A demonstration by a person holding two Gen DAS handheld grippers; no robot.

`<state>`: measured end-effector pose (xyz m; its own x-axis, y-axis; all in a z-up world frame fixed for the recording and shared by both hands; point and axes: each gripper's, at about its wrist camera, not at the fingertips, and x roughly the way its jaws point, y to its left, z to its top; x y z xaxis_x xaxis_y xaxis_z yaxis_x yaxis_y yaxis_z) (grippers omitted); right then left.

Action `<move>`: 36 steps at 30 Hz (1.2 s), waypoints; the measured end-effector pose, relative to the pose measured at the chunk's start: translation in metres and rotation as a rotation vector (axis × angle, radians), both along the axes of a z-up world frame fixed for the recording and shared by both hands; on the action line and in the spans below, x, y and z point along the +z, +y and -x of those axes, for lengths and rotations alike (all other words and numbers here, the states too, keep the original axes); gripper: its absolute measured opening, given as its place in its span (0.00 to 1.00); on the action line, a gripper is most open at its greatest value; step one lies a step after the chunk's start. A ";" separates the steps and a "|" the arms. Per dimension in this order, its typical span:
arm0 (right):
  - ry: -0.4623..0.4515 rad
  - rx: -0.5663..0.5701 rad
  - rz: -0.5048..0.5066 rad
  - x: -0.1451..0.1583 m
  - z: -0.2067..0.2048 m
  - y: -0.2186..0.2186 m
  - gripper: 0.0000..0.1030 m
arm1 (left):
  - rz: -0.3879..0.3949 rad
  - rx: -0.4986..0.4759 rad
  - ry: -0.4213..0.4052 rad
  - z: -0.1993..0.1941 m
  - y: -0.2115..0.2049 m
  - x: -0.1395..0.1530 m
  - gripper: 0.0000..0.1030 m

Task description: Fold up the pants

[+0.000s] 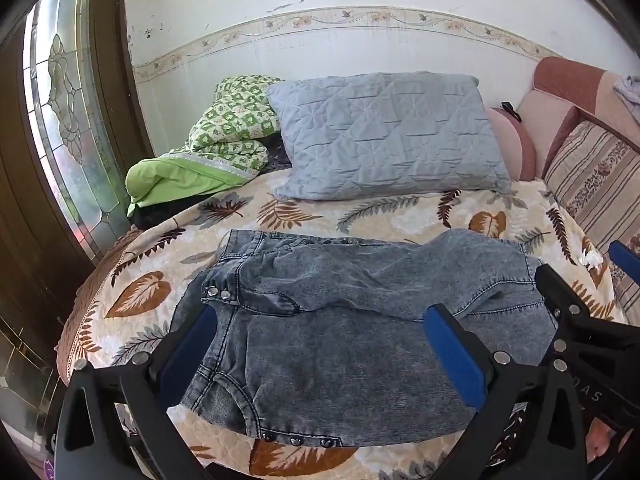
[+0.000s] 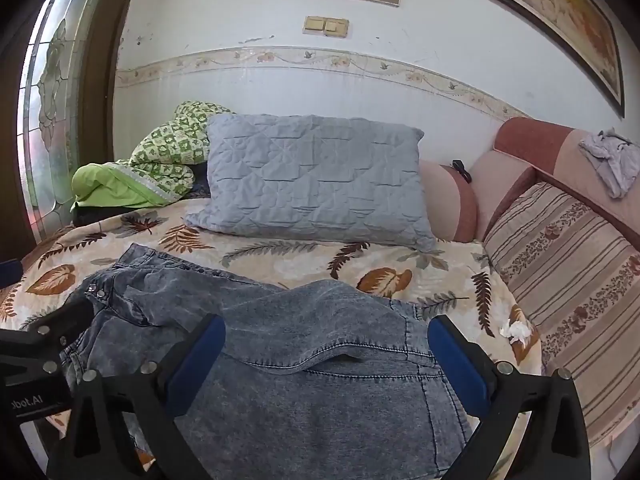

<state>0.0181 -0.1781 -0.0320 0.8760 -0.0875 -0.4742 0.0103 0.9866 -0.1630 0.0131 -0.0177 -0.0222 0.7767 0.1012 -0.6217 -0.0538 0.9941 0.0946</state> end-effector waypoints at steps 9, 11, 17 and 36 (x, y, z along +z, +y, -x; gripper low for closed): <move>0.000 -0.023 -0.027 -0.001 -0.002 -0.012 0.99 | -0.007 -0.005 0.002 -0.002 -0.005 0.000 1.00; 0.001 -0.023 -0.027 -0.001 -0.003 -0.012 0.99 | -0.005 -0.004 0.006 -0.002 -0.005 -0.002 1.00; 0.007 -0.022 -0.025 -0.004 -0.004 -0.011 0.99 | -0.001 0.002 0.012 -0.003 -0.004 -0.006 1.00; 0.049 0.007 -0.067 -0.038 -0.015 -0.020 0.99 | -0.026 0.044 0.009 -0.004 0.006 -0.020 1.00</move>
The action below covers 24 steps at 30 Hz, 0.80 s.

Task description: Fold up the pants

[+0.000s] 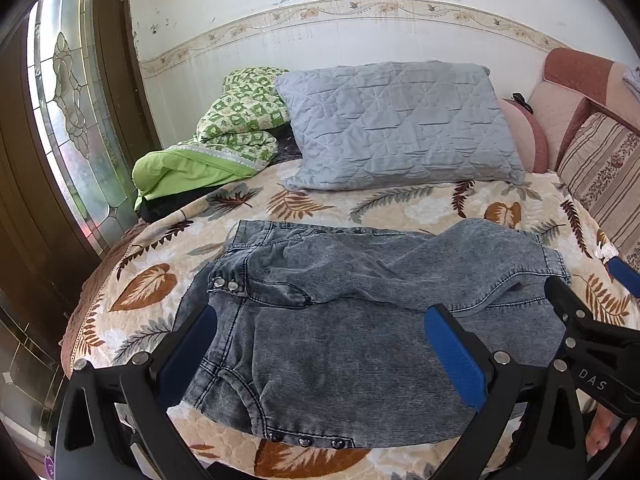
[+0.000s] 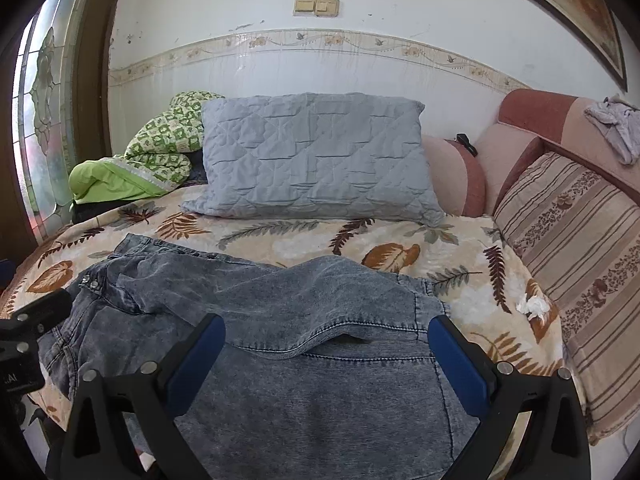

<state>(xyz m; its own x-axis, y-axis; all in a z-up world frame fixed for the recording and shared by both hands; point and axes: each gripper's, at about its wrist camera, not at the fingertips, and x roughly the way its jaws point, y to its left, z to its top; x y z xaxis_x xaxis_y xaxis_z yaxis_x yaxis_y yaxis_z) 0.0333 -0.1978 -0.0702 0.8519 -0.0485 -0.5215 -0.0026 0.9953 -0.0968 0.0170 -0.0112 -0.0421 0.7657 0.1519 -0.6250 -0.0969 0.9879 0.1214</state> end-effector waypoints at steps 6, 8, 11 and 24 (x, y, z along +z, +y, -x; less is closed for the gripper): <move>-0.018 0.038 0.000 -0.017 -0.001 -0.002 0.99 | 0.003 0.016 -0.008 0.000 0.006 0.002 1.00; -0.028 0.046 -0.001 -0.020 0.000 -0.002 0.99 | 0.000 0.020 -0.011 -0.001 0.007 0.002 1.00; -0.042 0.048 0.003 -0.021 0.000 -0.003 0.99 | -0.004 0.021 -0.012 0.000 0.007 0.002 1.00; -0.039 0.019 -0.009 -0.027 -0.003 -0.015 0.99 | -0.018 0.028 -0.017 0.000 0.009 0.001 1.00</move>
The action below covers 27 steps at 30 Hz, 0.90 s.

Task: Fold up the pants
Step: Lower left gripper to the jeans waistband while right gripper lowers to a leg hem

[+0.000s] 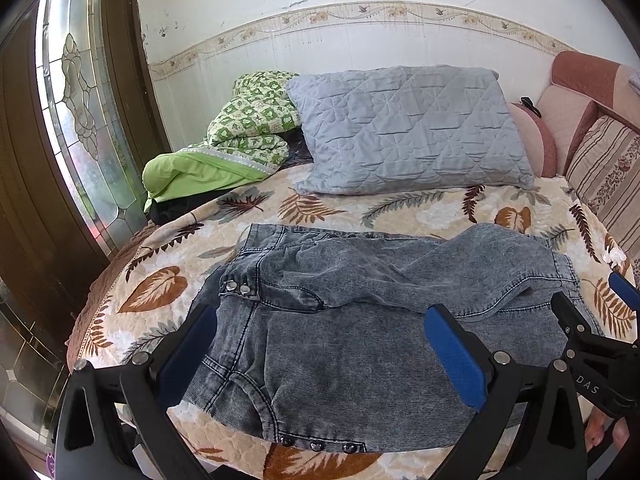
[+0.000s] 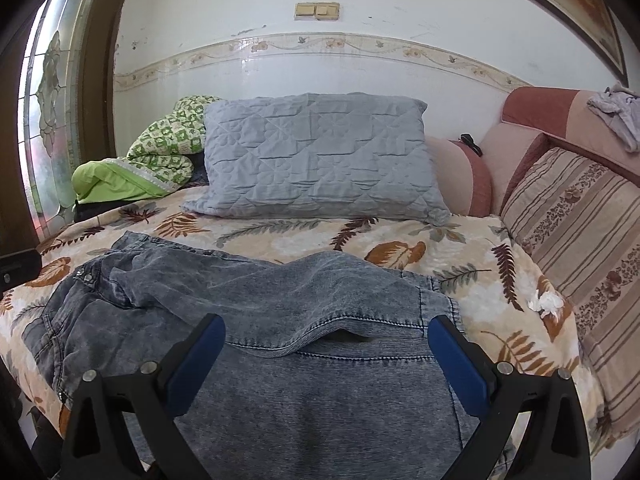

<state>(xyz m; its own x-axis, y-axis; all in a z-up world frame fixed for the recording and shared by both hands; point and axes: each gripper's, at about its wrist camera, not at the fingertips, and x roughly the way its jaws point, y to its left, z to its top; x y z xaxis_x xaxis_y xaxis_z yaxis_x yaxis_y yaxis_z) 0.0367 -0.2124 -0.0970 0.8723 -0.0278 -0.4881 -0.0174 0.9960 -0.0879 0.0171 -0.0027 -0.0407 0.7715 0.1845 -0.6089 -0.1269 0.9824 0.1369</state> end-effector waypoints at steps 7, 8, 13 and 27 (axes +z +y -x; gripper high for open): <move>0.004 -0.006 0.010 -0.001 -0.001 0.000 0.99 | 0.000 0.005 0.004 0.000 0.002 -0.001 1.00; 0.005 -0.008 0.012 -0.002 -0.001 0.000 0.99 | -0.001 0.006 0.007 -0.001 0.003 -0.002 1.00; 0.027 -0.037 0.015 -0.006 -0.009 -0.013 0.99 | 0.005 0.034 0.063 -0.008 0.023 -0.018 1.00; 0.203 -0.290 -0.176 -0.036 -0.039 -0.118 0.99 | 0.021 0.345 0.198 -0.011 0.149 -0.075 1.00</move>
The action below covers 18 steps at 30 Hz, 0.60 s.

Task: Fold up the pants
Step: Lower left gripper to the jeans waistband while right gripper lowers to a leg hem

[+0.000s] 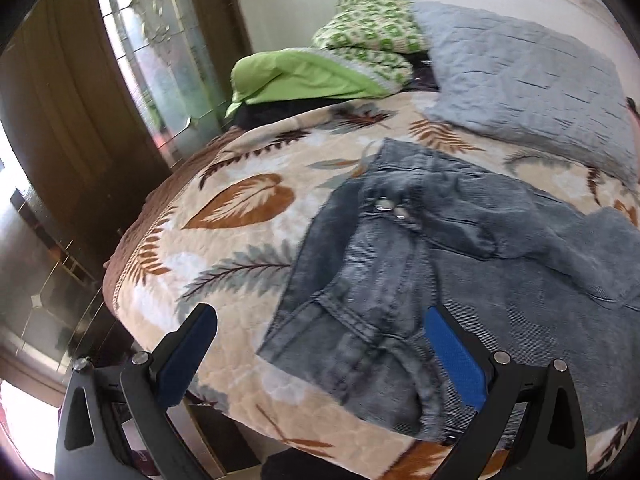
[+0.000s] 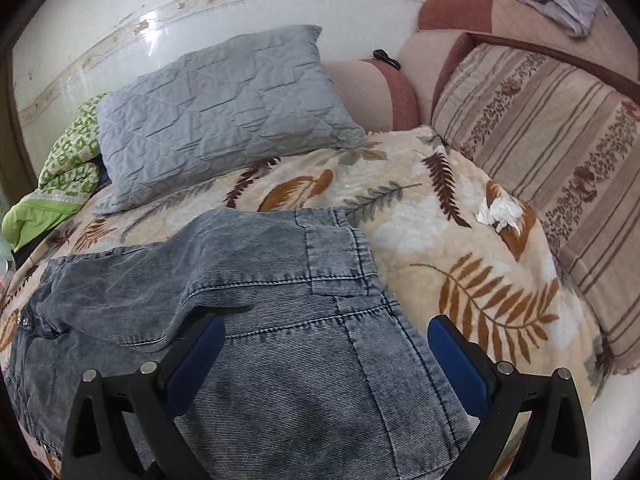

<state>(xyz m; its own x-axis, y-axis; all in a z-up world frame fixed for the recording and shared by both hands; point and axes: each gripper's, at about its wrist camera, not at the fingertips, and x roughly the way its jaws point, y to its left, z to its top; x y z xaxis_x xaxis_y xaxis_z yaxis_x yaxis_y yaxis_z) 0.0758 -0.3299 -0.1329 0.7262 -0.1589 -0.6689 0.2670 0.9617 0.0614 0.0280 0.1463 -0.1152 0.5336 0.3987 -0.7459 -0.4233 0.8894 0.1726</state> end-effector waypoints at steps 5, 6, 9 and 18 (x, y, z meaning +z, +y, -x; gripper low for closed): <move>0.009 -0.007 -0.099 -0.004 0.000 -0.018 0.99 | 0.049 0.006 0.026 -0.013 0.017 0.000 1.00; -0.001 0.002 -0.122 -0.003 -0.001 -0.022 0.99 | 0.054 0.003 0.026 -0.017 0.020 0.003 1.00; -0.035 0.012 -0.196 0.002 -0.007 -0.035 0.99 | 0.042 -0.011 0.012 -0.032 0.023 0.016 1.00; -0.042 0.038 -0.256 -0.001 -0.074 -0.069 0.99 | -0.007 -0.104 0.097 -0.107 0.027 0.026 1.00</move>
